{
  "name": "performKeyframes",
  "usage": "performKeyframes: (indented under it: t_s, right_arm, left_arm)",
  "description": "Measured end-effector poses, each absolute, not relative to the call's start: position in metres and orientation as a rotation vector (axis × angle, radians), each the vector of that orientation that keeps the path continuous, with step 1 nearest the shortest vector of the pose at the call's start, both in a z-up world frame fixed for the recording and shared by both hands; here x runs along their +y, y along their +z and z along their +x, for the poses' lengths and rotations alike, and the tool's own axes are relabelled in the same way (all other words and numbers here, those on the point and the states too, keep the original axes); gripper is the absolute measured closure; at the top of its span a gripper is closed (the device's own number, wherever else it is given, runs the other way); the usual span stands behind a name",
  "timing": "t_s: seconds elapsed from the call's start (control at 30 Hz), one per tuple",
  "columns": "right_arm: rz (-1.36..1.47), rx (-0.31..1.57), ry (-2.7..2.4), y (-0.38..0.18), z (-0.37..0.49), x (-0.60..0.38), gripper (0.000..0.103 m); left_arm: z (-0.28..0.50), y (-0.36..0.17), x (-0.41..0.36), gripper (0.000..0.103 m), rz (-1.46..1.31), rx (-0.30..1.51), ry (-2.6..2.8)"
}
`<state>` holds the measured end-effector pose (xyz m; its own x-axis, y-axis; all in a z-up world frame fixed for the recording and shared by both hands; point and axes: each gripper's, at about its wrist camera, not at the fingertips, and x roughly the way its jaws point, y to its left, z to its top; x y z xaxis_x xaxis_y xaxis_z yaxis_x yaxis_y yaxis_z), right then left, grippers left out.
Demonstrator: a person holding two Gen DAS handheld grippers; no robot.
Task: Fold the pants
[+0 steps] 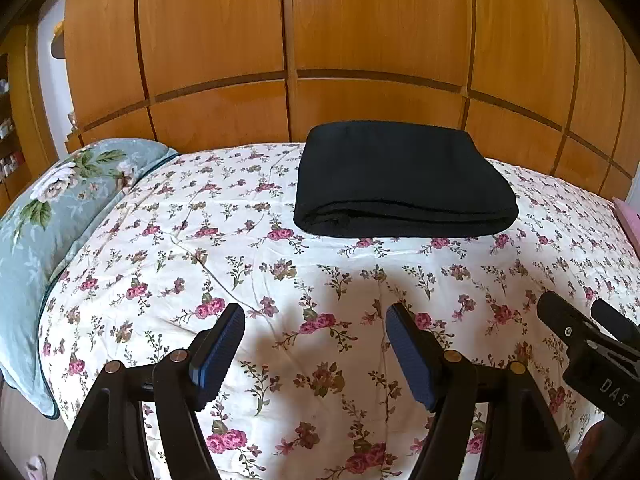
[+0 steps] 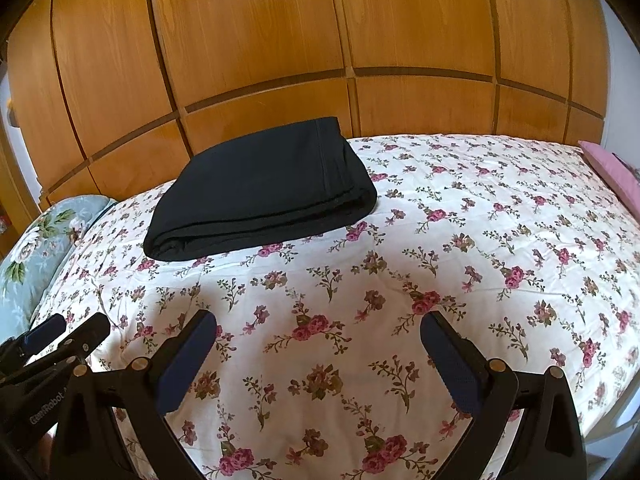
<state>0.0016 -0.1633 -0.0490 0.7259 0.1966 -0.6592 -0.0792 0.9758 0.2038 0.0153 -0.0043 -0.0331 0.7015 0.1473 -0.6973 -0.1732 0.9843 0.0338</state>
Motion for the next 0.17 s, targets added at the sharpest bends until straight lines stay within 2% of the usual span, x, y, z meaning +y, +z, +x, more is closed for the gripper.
performKeyframes:
  t_s: [0.17]
  right_arm:
    - [0.168, 0.749, 0.152, -0.0507, 0.003, -0.1627, 0.001]
  left_arm:
    - [0.0182, -0.0386, -0.0018, 0.029, -0.046, 0.805, 0.177]
